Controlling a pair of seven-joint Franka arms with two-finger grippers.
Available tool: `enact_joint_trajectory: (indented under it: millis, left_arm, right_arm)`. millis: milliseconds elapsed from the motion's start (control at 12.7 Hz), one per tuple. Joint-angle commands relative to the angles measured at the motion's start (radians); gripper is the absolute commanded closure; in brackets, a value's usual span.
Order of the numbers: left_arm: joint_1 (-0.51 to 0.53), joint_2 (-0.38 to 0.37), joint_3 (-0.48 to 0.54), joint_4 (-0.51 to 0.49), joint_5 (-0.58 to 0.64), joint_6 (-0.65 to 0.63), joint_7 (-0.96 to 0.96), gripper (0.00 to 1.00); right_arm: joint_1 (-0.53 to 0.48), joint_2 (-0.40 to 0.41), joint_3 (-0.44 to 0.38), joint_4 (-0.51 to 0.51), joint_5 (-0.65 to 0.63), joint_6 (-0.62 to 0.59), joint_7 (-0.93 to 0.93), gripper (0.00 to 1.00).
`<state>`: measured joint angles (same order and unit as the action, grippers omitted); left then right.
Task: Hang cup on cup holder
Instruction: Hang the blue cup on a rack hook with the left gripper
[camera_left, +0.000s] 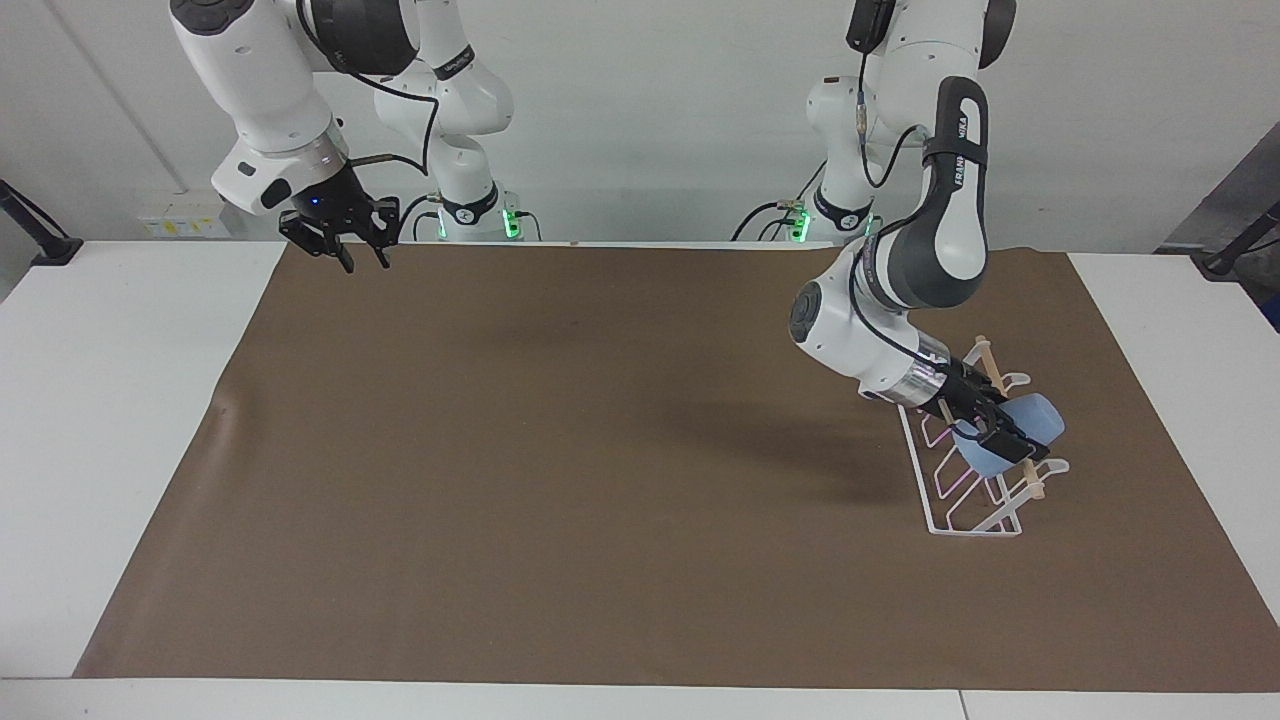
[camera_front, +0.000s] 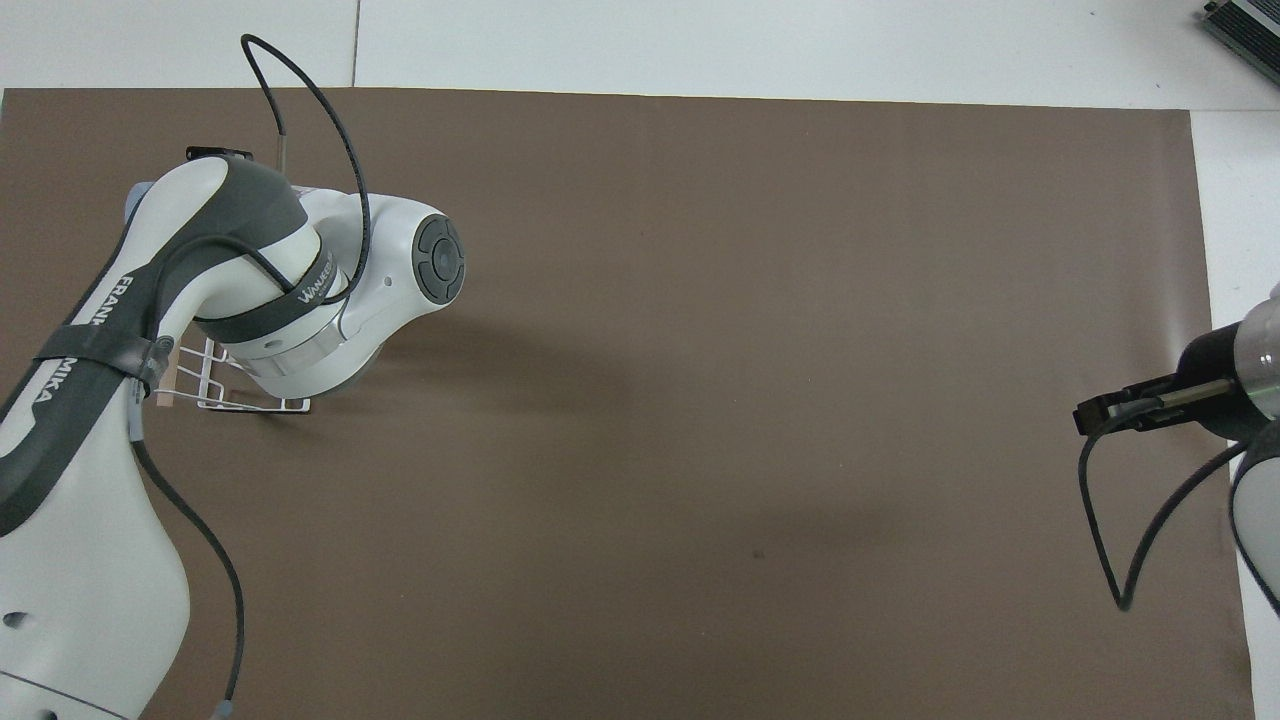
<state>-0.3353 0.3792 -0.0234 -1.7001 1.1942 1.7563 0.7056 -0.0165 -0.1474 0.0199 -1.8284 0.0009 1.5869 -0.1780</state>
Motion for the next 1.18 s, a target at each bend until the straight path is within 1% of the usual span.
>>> enact_joint_trajectory:
  millis: [0,79,236,315,472,551,630,709,787,866,945,1024,1102]
  left_arm:
    - [0.006,0.014,-0.001,0.020,0.018,0.028,-0.015,0.59]
    - [0.006,0.014,-0.001,0.020,0.018,0.029,-0.015,0.01]
    - [0.006,0.014,-0.001,0.022,0.012,0.026,-0.017,0.00]
    - [0.006,0.014,-0.001,0.023,0.010,0.020,-0.017,0.00]
    - [-0.001,0.014,-0.001,0.036,0.008,-0.004,-0.017,0.00]
    - [-0.007,0.014,-0.003,0.051,-0.001,-0.045,-0.017,0.00]
    - [-0.013,0.009,-0.003,0.075,-0.036,-0.088,-0.023,0.00]
    - [-0.016,-0.020,-0.006,0.079,-0.072,-0.096,-0.029,0.00]
    - [-0.014,-0.081,-0.007,0.067,-0.112,-0.092,-0.029,0.00]
    - [-0.016,-0.100,-0.006,0.063,-0.149,-0.106,-0.029,0.00]
    - [-0.024,-0.120,-0.007,0.066,-0.175,-0.150,-0.032,0.00]
    - [-0.025,-0.150,-0.015,0.077,-0.236,-0.196,-0.058,0.00]
    - [-0.025,-0.179,-0.016,0.082,-0.339,-0.222,-0.117,0.00]
  right_arm:
    - [0.004,-0.009,-0.006,-0.017,0.021,0.019,-0.021,0.41]
    - [0.004,-0.009,-0.006,-0.015,0.021,0.019,-0.023,0.34]
    - [0.004,-0.009,-0.006,-0.015,0.019,0.022,-0.018,0.26]
    - [0.010,-0.009,-0.006,-0.014,0.021,0.027,-0.017,0.24]
    - [0.015,-0.011,-0.006,-0.014,0.019,0.025,-0.017,0.24]
    - [0.015,-0.011,-0.006,-0.015,0.021,0.027,-0.017,0.23]
    - [0.015,-0.011,-0.006,-0.015,0.021,0.027,-0.015,0.23]
    - [0.016,-0.011,-0.005,-0.015,0.021,0.027,-0.015,0.23]
    - [0.016,-0.012,-0.005,-0.015,0.021,0.027,-0.015,0.23]
    - [0.016,-0.012,-0.005,-0.015,0.021,0.025,-0.015,0.23]
    - [0.016,-0.012,-0.005,-0.015,0.021,0.025,-0.015,0.23]
    - [0.016,-0.012,-0.005,-0.015,0.021,0.025,-0.015,0.23]
    - [0.016,-0.012,-0.005,-0.015,0.021,0.025,-0.015,0.23]
